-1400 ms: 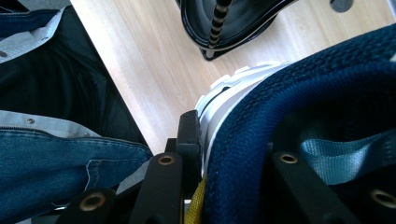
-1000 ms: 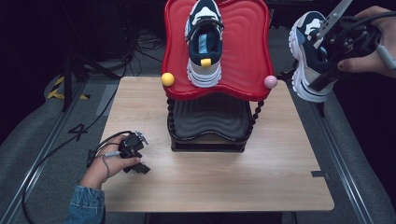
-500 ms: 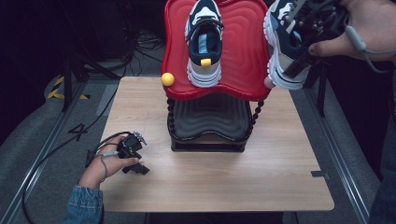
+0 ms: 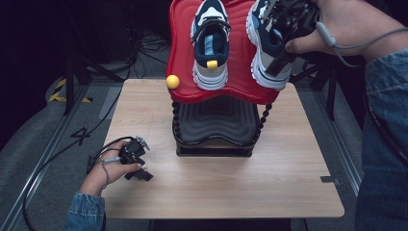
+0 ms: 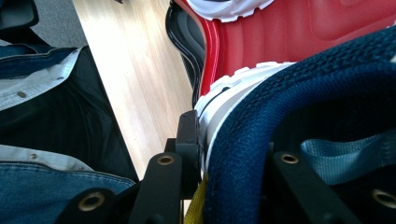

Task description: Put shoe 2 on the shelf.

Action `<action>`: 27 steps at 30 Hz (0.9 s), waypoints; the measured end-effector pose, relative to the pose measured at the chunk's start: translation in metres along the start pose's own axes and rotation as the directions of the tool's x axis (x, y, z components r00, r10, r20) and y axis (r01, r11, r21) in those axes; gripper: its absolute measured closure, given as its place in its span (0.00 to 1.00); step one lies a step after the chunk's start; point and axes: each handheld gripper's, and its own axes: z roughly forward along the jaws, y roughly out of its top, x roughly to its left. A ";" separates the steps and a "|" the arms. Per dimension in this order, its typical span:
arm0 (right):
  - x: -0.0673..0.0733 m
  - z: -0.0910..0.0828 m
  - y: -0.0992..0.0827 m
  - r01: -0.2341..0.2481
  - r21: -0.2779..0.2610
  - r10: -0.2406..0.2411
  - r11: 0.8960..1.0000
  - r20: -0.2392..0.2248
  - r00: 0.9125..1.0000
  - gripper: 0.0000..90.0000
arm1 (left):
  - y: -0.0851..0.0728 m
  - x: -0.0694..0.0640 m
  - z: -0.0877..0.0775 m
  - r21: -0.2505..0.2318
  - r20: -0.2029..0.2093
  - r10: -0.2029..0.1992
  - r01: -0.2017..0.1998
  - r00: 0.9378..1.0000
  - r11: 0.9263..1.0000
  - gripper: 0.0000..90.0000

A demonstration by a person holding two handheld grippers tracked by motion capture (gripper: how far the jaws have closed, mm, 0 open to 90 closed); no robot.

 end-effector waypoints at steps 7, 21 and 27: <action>-0.005 0.010 0.011 0.006 -0.005 -0.006 1.000 -0.017 1.000 0.82 | -0.001 -0.002 -0.001 -0.016 0.005 0.016 -0.016 1.000 1.000 0.29; -0.012 0.031 0.037 0.006 0.046 -0.006 0.999 0.011 1.000 0.81 | -0.002 -0.001 0.002 -0.009 0.015 0.018 -0.018 1.000 1.000 0.29; -0.013 0.038 0.043 0.022 0.036 -0.021 0.999 -0.003 1.000 0.82 | -0.003 -0.001 0.002 -0.006 0.005 0.015 -0.015 1.000 1.000 0.29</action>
